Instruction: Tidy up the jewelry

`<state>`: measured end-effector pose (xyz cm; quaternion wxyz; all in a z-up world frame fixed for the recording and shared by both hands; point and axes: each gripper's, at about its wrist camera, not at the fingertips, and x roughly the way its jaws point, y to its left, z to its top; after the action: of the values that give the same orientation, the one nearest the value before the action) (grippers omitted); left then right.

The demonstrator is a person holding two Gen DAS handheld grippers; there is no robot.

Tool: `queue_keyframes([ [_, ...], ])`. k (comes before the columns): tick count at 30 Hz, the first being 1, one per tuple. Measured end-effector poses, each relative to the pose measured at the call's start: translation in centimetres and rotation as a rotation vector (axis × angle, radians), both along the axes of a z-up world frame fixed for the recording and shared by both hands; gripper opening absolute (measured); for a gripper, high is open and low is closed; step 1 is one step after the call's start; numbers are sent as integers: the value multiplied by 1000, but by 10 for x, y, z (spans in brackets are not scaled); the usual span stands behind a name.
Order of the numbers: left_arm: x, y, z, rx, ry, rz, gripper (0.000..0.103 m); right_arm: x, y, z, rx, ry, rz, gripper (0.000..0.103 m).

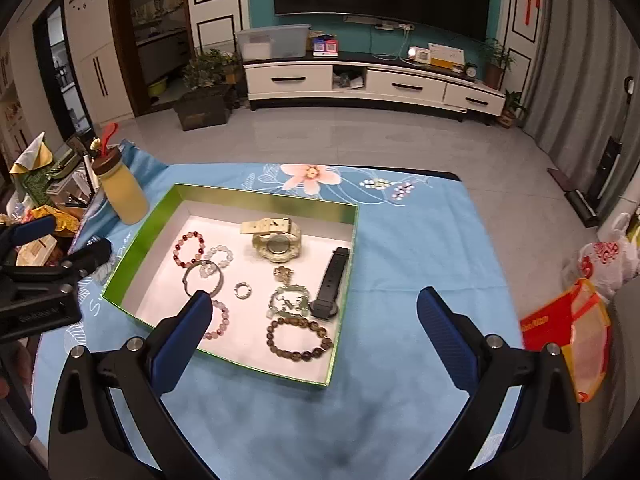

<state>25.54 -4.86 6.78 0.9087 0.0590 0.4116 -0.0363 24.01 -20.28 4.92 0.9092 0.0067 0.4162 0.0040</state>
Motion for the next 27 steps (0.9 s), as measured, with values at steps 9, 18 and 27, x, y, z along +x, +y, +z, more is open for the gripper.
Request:
queue_keyframes([
  [9, -4, 14, 31, -84, 77, 28, 101, -11, 1, 35, -22, -11, -29, 102],
  [18, -3, 23, 86, -60, 67, 64, 101, -10, 16, 90, -10, -5, 16, 102],
  [27, 9, 21, 87, -52, 102, 81, 101, 2, 22, 98, 25, 18, 40, 102],
])
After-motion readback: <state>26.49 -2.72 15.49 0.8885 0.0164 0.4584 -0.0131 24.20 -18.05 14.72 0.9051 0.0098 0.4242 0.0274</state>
